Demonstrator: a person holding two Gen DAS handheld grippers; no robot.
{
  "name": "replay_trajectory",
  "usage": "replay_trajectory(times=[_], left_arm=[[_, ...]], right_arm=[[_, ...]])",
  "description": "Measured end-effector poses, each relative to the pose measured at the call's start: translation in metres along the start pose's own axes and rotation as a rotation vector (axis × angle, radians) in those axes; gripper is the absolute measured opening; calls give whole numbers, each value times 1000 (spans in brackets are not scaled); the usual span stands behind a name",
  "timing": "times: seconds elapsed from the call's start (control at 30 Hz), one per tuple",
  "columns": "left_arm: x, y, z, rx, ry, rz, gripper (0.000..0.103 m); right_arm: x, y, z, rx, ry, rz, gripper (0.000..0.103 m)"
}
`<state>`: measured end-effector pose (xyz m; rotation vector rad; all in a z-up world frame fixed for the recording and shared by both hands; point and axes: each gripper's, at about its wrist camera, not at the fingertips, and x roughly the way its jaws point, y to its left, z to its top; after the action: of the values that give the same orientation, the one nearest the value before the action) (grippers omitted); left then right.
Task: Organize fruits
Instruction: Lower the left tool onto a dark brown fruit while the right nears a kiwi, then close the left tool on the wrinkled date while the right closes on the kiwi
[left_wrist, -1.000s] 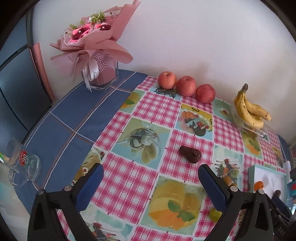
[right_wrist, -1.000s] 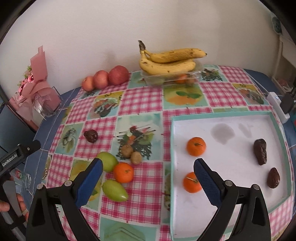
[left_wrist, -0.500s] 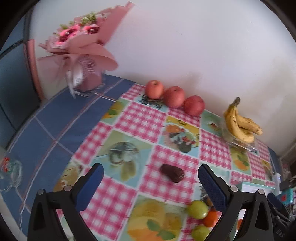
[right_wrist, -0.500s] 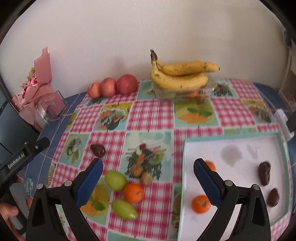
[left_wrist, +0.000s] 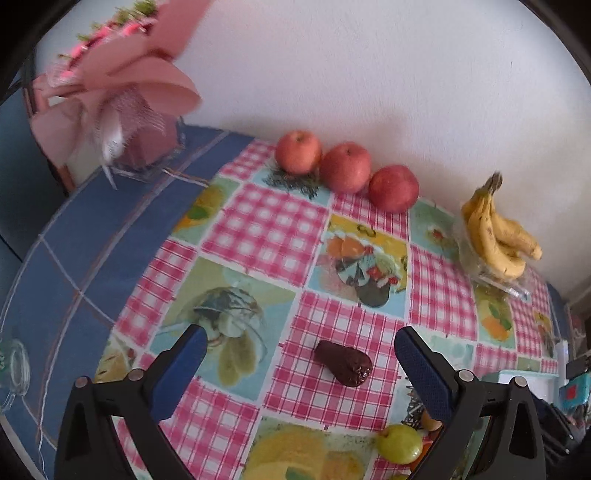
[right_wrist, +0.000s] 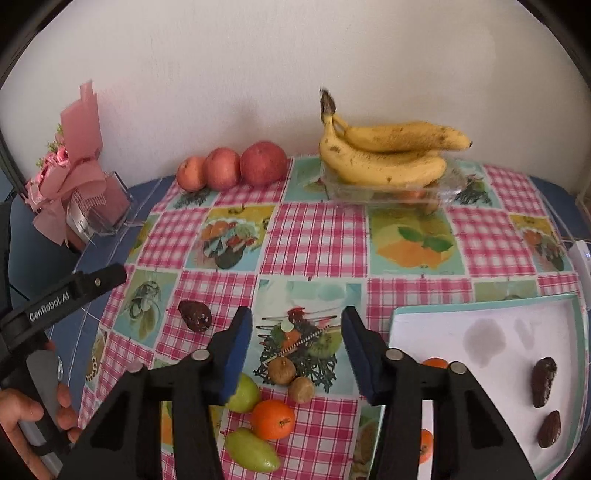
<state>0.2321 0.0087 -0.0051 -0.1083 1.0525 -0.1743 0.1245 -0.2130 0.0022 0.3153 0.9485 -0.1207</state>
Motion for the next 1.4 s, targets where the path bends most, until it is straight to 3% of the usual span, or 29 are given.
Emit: replay_trajectory(times=[0.13,0.33,0.47,0.63,0.77,1.4], left_arm=[[28,-8,-6,16,67,-23,101],[53,-20,-15,45,130,-40,89],[60,-25,-19,52,145,-46,83],[68,-28,-23,56,172,-59,72],[70,-29,-24,48,183,-81,56],[51,-22,-16,46,137,-96,56]], right_arm=[[30,-3,-7,16,104,-2,48],[66,-1,-24,1,222,9,43],[74,7,-28,-27,251,15,41],[78,11,-31,-38,265,18,32],[75,14,-32,-51,266,16,28],[73,16,-31,-61,248,18,26]])
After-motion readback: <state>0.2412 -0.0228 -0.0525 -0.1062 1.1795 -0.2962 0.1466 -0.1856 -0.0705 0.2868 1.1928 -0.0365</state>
